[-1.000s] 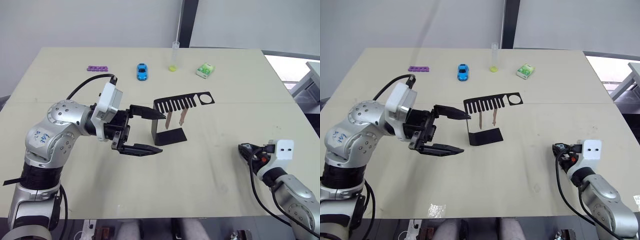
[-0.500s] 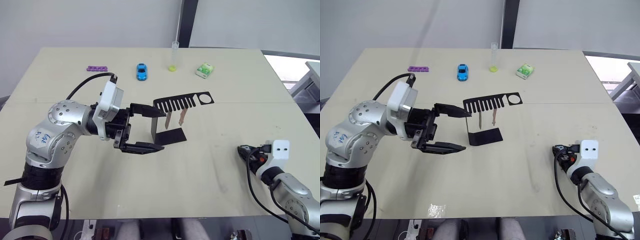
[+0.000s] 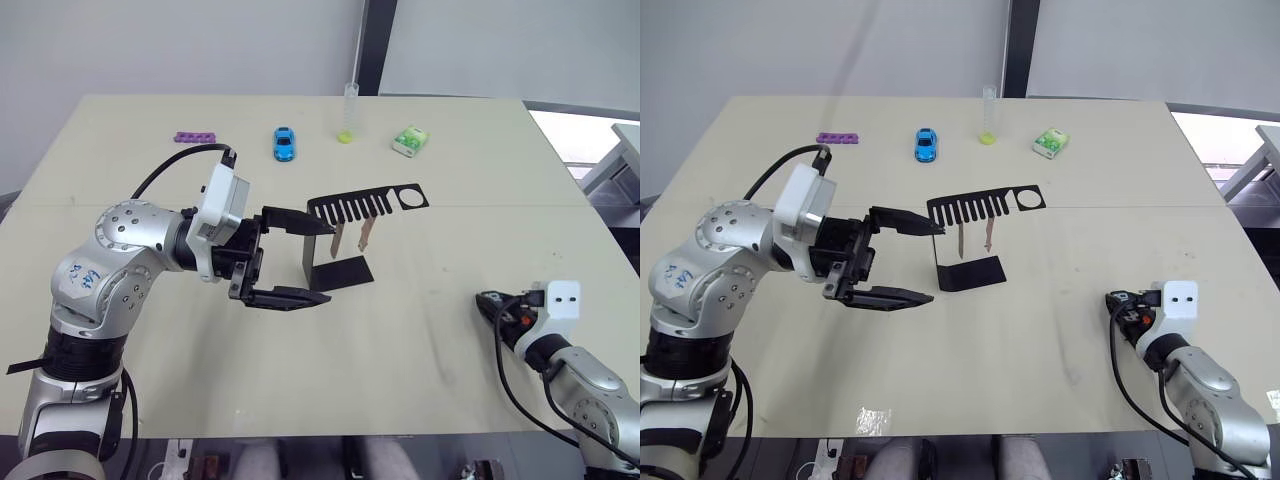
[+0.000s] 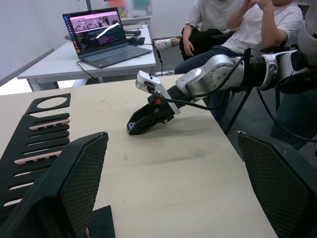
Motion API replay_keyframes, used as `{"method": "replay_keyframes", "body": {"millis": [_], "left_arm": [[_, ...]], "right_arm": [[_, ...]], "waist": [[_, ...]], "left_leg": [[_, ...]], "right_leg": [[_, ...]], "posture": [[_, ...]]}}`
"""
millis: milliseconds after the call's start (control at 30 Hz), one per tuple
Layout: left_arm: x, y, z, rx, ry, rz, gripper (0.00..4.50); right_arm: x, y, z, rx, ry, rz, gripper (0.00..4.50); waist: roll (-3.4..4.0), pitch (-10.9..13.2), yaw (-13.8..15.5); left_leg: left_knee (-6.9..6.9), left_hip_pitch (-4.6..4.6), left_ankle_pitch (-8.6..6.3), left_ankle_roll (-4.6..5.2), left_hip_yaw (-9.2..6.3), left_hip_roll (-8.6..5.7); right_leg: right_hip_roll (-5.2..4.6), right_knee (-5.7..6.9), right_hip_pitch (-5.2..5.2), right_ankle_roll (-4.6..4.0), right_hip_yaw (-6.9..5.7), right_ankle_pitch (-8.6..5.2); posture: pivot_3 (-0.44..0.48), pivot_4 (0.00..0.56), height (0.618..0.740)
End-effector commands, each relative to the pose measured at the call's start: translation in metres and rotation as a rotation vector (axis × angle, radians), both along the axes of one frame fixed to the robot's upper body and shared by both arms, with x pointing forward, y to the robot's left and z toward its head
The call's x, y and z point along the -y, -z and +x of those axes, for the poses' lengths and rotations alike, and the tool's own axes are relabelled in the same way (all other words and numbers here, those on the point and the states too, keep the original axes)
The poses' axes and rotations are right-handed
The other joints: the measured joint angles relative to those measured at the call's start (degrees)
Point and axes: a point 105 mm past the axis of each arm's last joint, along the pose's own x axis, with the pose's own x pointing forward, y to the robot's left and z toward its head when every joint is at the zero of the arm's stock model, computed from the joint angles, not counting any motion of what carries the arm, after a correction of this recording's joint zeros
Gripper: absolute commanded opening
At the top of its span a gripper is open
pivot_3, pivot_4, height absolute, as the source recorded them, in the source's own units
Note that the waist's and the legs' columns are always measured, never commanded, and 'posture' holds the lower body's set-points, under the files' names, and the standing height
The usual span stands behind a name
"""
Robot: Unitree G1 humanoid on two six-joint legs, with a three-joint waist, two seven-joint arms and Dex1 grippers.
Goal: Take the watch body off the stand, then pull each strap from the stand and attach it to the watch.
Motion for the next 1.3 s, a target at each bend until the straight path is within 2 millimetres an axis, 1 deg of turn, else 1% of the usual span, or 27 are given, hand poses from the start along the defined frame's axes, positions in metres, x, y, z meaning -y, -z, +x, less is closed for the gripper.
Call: {"method": "replay_keyframes", "body": {"millis": [33, 67, 133, 267, 433, 533, 567, 667, 733, 800, 867, 933, 1000, 1067, 1100, 1133, 1200, 1267, 1300], "left_arm": [[-0.001, -0.009, -0.001, 0.051, 0.002, -0.013, 4.5], [-0.001, -0.009, -0.001, 0.052, 0.002, -0.013, 4.5], [-0.001, -0.009, -0.001, 0.051, 0.001, -0.015, 4.5], [0.001, -0.007, -0.001, 0.05, 0.007, -0.015, 4.5], [0.0, -0.007, -0.001, 0.055, 0.007, -0.017, 4.5], [-0.003, -0.006, 0.001, 0.05, -0.015, -0.015, 4.5], [-0.005, -0.005, 0.001, 0.047, -0.025, -0.015, 4.5], [-0.016, -0.001, 0.003, 0.012, -0.086, -0.011, 4.5], [-0.029, 0.008, 0.001, -0.045, -0.133, 0.012, 4.5], [-0.045, 0.024, 0.002, -0.077, -0.213, 0.057, 4.5], [-0.061, 0.038, 0.004, -0.121, -0.303, 0.078, 4.5], [-0.075, 0.044, 0.003, -0.157, -0.366, 0.082, 4.5], [-0.102, 0.051, 0.01, -0.204, -0.481, 0.083, 4.5], [-0.137, 0.059, 0.023, -0.26, -0.645, 0.033, 4.5], [-0.147, 0.063, 0.026, -0.274, -0.693, 0.017, 4.5], [-0.155, 0.068, 0.028, -0.272, -0.729, 0.029, 4.5], [-0.16, 0.071, 0.024, -0.27, -0.741, 0.042, 4.5], [-0.16, 0.064, 0.023, -0.268, -0.747, 0.001, 4.5], [-0.158, 0.06, 0.022, -0.259, -0.749, -0.02, 4.5]], "right_arm": [[0.009, 0.002, -0.003, -0.006, 0.023, 0.002, 1.58], [0.01, 0.002, -0.003, -0.006, 0.024, 0.001, 1.58], [0.01, 0.002, -0.003, -0.002, 0.023, -0.004, 2.61], [0.012, -0.002, -0.006, 0.006, 0.02, -0.015, 4.47], [0.011, -0.013, -0.016, 0.014, -0.016, -0.031, 4.47], [0.01, -0.029, -0.031, 0.027, -0.054, -0.039, 4.47], [0.01, -0.031, -0.034, 0.026, -0.06, -0.04, 4.47], [0.016, -0.038, -0.054, 0.015, -0.098, -0.056, 4.47], [0.025, -0.044, -0.07, -0.003, -0.121, -0.082, 4.47], [0.037, -0.05, -0.083, -0.022, -0.137, -0.113, 4.47], [0.048, -0.056, -0.092, -0.04, -0.16, -0.146, 4.47], [0.057, -0.059, -0.098, -0.052, -0.177, -0.167, 4.47], [0.071, -0.06, -0.104, -0.058, -0.174, -0.196, 4.47], [0.089, -0.055, -0.108, -0.079, -0.157, -0.237, 4.47], [0.094, -0.053, -0.108, -0.081, -0.157, -0.248, 4.47], [0.098, -0.056, -0.108, -0.067, -0.152, -0.236, 4.47], [0.102, -0.063, -0.107, -0.041, -0.154, -0.222, 4.47], [0.099, -0.068, -0.104, -0.02, -0.181, -0.197, 4.47], [0.089, -0.073, -0.101, -0.002, -0.228, -0.171, 4.47]], "waist": [[0.0, 0.0, 0.0], [0.0, 0.0, 0.0], [0.0, 0.0, 0.0], [-0.01, 0.0, 0.0], [-0.01, -0.01, 0.21], [0.05, -0.01, 0.14], [0.06, -0.01, 0.14], [0.11, -0.04, -0.14], [0.14, -0.03, -0.05], [0.17, -0.04, -0.04], [0.15, -0.04, -0.09], [0.14, -0.04, -0.07], [0.08, -0.05, 0.05], [0.1, -0.04, 0.05], [0.1, -0.04, 0.06], [0.1, -0.04, 0.05], [0.11, -0.03, 0.05], [0.11, -0.03, 0.05], [0.1, -0.03, 0.05]], "left_leg": [[0.01, 0.0, 0.0, 0.0, 0.0, 0.0], [0.01, 0.0, 0.0, 0.0, 0.0, 0.0], [0.02, 0.0, 0.0, 0.0, 0.0, 0.0], [0.02, 0.01, 0.0, 0.0, 0.0, -0.01], [0.03, 0.0, -0.01, 0.01, -0.05, -0.06], [0.02, -0.03, -0.01, 0.02, -0.05, -0.06], [0.02, -0.01, -0.01, 0.02, -0.06, -0.05], [0.02, 0.02, -0.01, 0.01, -0.02, -0.03], [-0.04, 0.08, -0.01, 0.01, -0.04, -0.03], [-0.07, 0.09, -0.02, 0.0, -0.05, -0.01], [-0.1, 0.13, -0.02, 0.01, -0.04, -0.02], [-0.07, 0.2, -0.04, 0.03, -0.01, -0.05], [-0.08, 0.33, -0.06, 0.04, -0.14, -0.01], [-0.25, 0.77, -0.12, 0.07, -0.14, -0.02], [-0.36, 0.98, -0.16, 0.11, -0.12, -0.03], [-0.48, 1.11, -0.33, 0.39, -0.11, -0.05], [-0.57, 1.1, -0.33, 0.36, -0.1, -0.06], [-0.54, 1.01, -0.29, 0.18, -0.08, -0.06], [-0.51, 0.97, -0.28, 0.16, -0.07, -0.06]], "right_leg": [[0.0, 0.0, 0.0, 0.0, 0.0, 0.0], [0.0, 0.0, 0.0, 0.0, 0.0, 0.0], [0.0, 0.02, 0.01, 0.0, 0.0, 0.0], [0.0, 0.04, 0.01, 0.0, 0.0, 0.0], [-0.04, 0.05, 0.01, 0.0, 0.0, 0.0], [-0.04, 0.05, 0.0, 0.0, 0.01, 0.0], [-0.02, 0.06, 0.01, 0.0, 0.01, 0.0], [0.01, 0.05, 0.02, 0.0, 0.05, 0.0], [0.1, 0.05, 0.02, 0.0, 0.15, 0.0], [0.12, 0.02, 0.01, -0.01, 0.19, 0.0], [0.11, -0.11, 0.04, 0.0, 0.27, 0.0], [0.09, -0.33, 0.12, 0.0, 0.33, 0.0], [0.12, -0.54, 0.39, 0.0, 0.23, 0.0], [0.11, -0.82, 0.87, -0.01, 0.21, -0.01], [0.1, -0.88, 1.04, -0.01, 0.22, -0.01], [0.1, -0.99, 1.16, -0.02, 0.21, -0.01], [0.08, -1.01, 1.12, -0.02, 0.2, -0.01], [0.03, -0.95, 1.02, -0.02, 0.2, -0.01], [0.01, -0.94, 0.99, -0.01, 0.2, -0.01]], "posture": [[0.0, 0.15, 0.74], [0.0, 0.15, 0.74], [0.0, 0.15, 0.74], [0.0, 0.15, 0.74], [0.0, 0.15, 0.74], [0.0, 0.15, 0.74], [0.0, 0.15, 0.74], [0.0, 0.15, 0.74], [0.0, 0.15, 0.74], [0.0, 0.15, 0.74], [0.0, 0.15, 0.74], [0.0, 0.15, 0.74], [0.0, 0.15, 0.74], [0.0, 0.15, 0.74], [0.0, 0.15, 0.74], [0.0, 0.15, 0.74], [0.0, 0.15, 0.74], [0.0, 0.15, 0.74], [0.0, 0.15, 0.74]]}}
